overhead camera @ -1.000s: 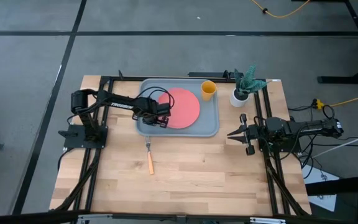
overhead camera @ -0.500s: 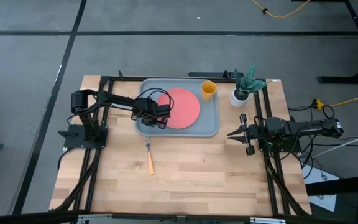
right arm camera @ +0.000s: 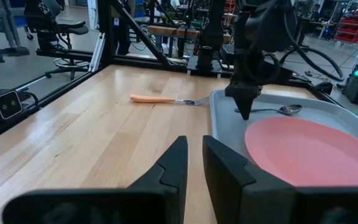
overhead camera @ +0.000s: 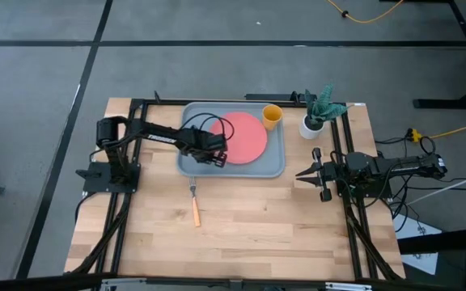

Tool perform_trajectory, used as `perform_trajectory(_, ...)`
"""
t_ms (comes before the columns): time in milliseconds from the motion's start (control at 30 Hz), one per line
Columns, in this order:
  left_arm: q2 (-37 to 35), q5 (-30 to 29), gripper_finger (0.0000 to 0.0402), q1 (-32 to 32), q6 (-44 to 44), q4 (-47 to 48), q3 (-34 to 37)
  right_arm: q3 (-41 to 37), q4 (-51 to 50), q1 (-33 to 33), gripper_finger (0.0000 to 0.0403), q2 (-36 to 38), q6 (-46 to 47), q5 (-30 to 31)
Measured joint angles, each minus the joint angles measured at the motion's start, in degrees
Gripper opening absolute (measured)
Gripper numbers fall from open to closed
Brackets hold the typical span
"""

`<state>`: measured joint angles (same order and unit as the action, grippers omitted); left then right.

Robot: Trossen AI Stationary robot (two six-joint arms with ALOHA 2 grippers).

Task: Pick and place plate/cup/fork/spoon on tray
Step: Put the black spoon on the blue tray to the left of the pink plate

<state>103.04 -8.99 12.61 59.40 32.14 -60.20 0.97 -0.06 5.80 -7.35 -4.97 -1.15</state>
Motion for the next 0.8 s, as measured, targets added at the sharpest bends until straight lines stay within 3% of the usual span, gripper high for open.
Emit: perform_trajectory(800, 0.00, 0.04, 0.0002, 0.01, 0.39, 8.38, -0.03, 0.00, -0.02, -0.01, 0.0056, 0.00, 0.00, 0.02)
